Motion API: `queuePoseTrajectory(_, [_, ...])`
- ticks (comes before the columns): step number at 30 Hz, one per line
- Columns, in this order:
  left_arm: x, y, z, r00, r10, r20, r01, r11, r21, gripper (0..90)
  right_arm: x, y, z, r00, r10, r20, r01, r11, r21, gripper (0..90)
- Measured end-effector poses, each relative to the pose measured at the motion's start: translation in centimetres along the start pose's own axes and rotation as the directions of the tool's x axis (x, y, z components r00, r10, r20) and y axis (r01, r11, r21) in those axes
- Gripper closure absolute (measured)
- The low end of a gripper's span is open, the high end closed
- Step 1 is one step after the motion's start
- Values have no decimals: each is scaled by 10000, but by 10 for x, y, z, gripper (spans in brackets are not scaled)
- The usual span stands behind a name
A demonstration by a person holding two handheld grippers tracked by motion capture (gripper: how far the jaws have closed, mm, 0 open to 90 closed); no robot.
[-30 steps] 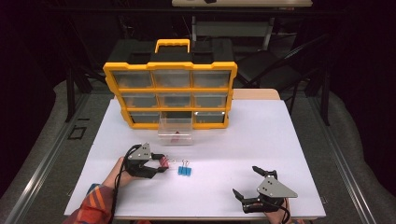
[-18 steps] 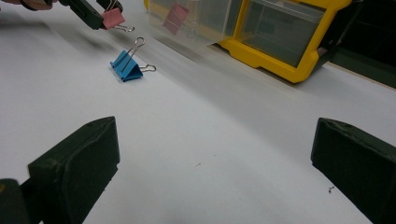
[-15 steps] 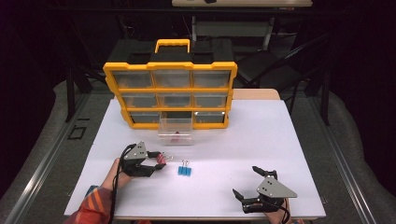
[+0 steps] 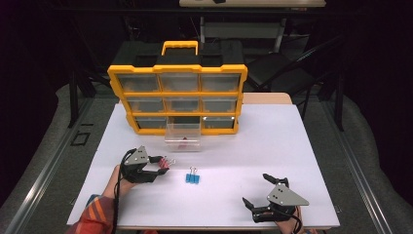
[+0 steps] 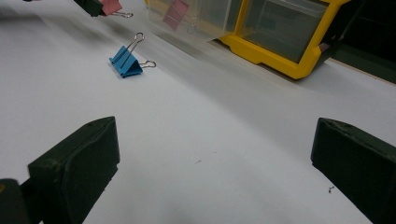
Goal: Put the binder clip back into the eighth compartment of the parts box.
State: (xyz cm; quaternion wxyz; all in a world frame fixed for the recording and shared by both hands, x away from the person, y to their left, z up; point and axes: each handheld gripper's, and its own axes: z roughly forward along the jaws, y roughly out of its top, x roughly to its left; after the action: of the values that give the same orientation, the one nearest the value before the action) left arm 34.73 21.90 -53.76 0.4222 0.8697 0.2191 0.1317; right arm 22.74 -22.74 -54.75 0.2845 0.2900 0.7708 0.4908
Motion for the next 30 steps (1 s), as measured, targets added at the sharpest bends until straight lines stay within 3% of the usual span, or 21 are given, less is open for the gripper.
queuePoseTrajectory(16, [14,-9,-12,9967,-504,-632,499,9987,-98,498,0,0,1,10000,-5,26,5,10000,39,7])
queuePoseTrajectory(30, [25,-12,-17,9828,-1248,-1360,1236,9922,-175,498,0,0,2,10000,-4,0,4,10000,88,7])
